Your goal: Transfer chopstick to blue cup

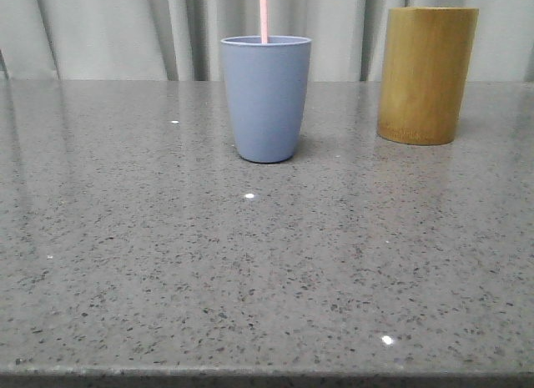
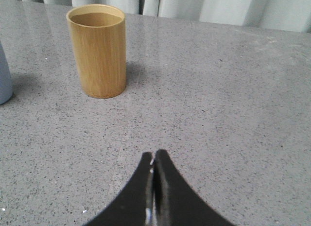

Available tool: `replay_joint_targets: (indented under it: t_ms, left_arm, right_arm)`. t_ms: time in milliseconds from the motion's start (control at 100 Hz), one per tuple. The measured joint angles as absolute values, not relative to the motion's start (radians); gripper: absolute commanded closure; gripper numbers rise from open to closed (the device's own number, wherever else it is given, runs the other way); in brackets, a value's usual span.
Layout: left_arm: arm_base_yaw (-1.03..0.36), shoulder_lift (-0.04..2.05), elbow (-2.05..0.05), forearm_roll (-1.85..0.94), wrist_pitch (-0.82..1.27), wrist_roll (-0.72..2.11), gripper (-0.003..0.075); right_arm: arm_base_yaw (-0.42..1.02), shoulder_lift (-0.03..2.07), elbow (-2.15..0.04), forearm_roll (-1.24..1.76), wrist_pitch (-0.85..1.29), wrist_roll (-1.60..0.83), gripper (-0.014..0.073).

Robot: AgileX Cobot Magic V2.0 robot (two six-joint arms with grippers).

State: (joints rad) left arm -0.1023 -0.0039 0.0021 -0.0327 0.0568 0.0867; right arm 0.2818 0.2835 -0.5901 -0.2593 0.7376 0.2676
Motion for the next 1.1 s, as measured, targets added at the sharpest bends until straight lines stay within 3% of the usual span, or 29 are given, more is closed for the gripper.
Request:
replay_joint_targets:
  t_ms: [270,490,1100]
  left_arm:
    - [-0.102,-0.004,0.002,-0.033,0.057,0.087,0.0739]
    - [-0.102,-0.004,0.002,-0.033,0.057,0.087,0.0739]
    - [-0.102,-0.004,0.002,-0.033,0.057,0.085,0.0739]
  right_arm:
    - [0.266,0.123,-0.333,-0.213,0.524,0.226,0.0662]
    - [0.131,-0.004,-0.166,-0.117,0.425,0.182,0.0662]
    - [0.071,-0.012,0.027,-0.090,0.128,0.156,0.0662]
